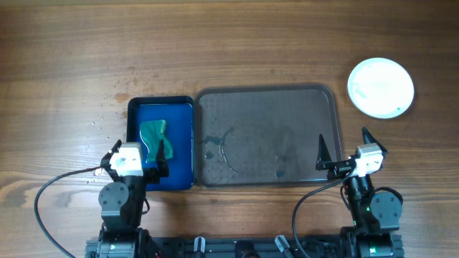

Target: Clean dirty plates on tray and stack at the side

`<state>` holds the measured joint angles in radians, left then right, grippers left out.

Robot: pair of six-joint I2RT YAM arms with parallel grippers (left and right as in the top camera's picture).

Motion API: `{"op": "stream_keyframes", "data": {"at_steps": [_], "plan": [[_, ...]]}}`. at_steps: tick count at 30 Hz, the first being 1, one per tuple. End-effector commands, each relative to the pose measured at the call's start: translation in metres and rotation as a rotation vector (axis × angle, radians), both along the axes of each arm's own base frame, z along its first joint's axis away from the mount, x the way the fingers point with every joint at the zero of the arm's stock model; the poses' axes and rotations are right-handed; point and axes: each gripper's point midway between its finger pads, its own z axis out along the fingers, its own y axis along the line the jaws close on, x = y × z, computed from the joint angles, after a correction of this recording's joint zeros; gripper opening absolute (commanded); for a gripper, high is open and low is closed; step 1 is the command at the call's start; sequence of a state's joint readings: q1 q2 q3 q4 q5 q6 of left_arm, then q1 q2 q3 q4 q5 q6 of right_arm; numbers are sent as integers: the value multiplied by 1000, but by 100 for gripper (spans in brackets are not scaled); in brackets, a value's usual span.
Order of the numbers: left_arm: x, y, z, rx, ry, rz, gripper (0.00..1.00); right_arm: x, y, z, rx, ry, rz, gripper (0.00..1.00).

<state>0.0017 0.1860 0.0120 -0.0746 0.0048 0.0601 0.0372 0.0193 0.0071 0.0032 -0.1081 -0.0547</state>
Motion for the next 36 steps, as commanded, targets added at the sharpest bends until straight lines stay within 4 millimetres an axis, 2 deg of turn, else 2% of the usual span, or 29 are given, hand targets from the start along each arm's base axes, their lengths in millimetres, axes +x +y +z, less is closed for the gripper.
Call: {"op": "stream_keyframes", "data": {"at_steps": [1,9,36], "plan": [[0,2,7,22,-36,8,100,-1,-2,3,-14,-18,-8,100],[-4,2,39,21,-178,10,100,-1,-2,3,-14,-18,-8,100],[-4,2,39,21,-178,9,100,-1,-2,3,-14,-18,-8,100]]}}
